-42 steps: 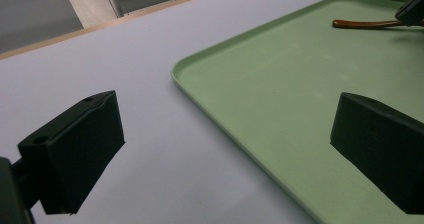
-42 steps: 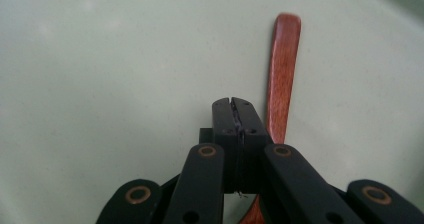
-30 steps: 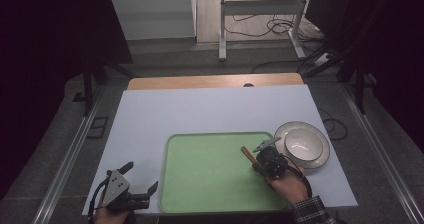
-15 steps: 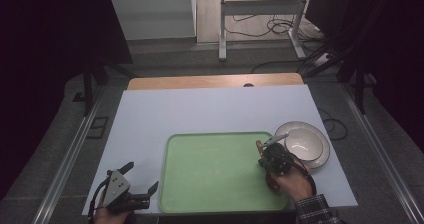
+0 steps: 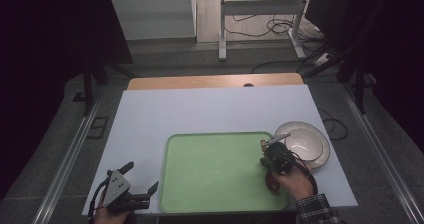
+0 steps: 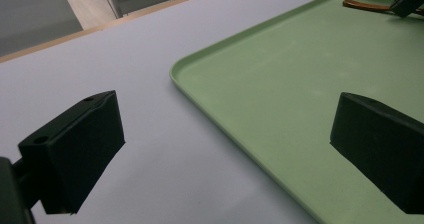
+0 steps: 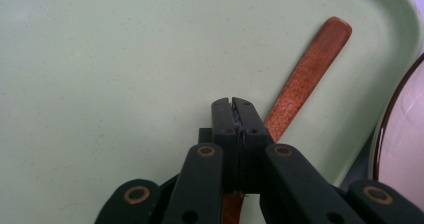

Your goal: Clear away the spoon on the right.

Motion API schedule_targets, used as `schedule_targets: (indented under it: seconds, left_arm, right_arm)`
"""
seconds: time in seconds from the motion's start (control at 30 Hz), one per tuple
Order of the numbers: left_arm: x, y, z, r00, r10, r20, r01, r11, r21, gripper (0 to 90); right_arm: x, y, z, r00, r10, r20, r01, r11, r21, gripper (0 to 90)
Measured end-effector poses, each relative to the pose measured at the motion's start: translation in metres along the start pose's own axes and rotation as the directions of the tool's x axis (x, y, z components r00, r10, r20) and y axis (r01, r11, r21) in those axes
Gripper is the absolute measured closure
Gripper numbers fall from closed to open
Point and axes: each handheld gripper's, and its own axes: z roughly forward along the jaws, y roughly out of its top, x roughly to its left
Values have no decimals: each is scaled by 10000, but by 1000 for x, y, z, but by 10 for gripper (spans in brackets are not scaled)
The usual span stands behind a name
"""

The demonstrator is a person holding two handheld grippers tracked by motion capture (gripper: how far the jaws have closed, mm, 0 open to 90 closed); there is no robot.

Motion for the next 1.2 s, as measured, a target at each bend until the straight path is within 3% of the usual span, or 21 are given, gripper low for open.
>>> schedule_targets:
  seconds: [0.5,0.97,1.2]
  left_arm:
    - [0,0,0,10000,-17,-3,17,10000,-12,7]
    - [0,0,0,10000,-14,-8,14,10000,-19,9]
    - [0,0,0,10000,8,-4,-8,10000,-9,10]
  right_arm:
    - [4,2,-5,9998,-183,-28,182,9993,-335,742]
    - [6,2,-9,9993,-195,-306,177,9982,-574,465]
    - [3,0,-15,9996,-273,-85,264,9951,-956,341]
